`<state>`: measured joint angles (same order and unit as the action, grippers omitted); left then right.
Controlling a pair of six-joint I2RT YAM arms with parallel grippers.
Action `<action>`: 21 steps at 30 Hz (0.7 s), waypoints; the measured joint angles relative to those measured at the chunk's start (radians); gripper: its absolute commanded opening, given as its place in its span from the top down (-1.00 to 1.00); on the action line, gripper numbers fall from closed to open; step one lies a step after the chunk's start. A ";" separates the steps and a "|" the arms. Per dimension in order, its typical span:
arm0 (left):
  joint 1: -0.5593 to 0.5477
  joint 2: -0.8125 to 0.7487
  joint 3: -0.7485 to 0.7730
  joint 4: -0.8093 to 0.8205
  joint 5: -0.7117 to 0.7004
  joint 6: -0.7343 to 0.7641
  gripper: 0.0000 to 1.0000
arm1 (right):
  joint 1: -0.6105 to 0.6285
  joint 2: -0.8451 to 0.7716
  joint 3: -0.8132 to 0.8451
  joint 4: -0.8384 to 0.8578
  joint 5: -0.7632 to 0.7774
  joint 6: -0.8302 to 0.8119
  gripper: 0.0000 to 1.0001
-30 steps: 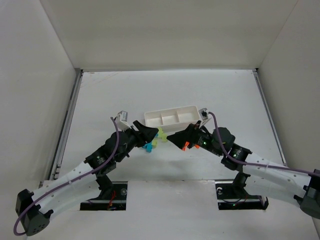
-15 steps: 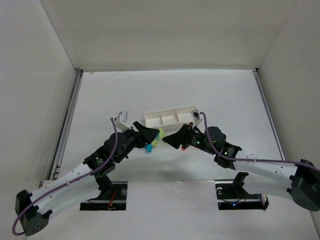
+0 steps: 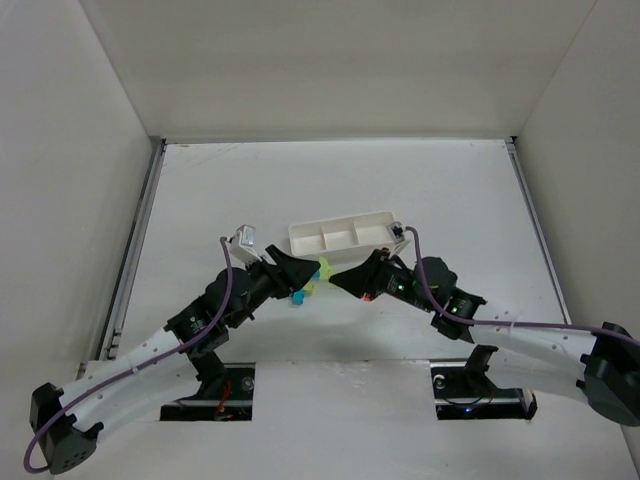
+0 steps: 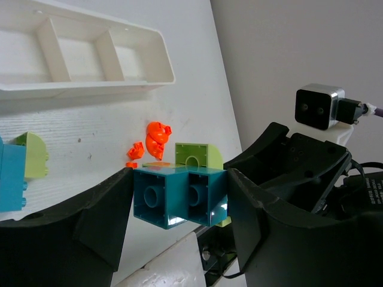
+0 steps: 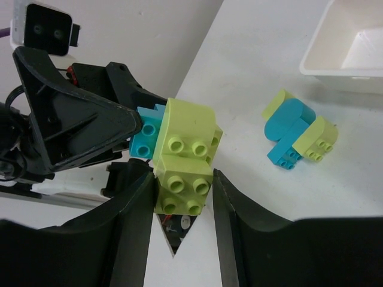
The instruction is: Sort the legos into containers by color
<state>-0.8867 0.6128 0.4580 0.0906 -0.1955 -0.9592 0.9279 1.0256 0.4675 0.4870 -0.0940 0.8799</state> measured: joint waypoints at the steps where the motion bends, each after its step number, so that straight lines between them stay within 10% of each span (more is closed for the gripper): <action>1: 0.002 -0.002 -0.003 0.005 0.009 -0.002 0.22 | -0.005 -0.011 -0.007 0.000 0.000 0.002 0.29; 21: 0.095 -0.013 -0.014 -0.030 -0.004 0.015 0.21 | -0.174 -0.066 0.028 -0.161 0.020 -0.084 0.30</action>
<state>-0.7918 0.5995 0.4435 0.0608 -0.1997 -0.9440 0.7544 0.9596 0.4957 0.3256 -0.0742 0.7956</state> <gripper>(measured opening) 0.566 0.449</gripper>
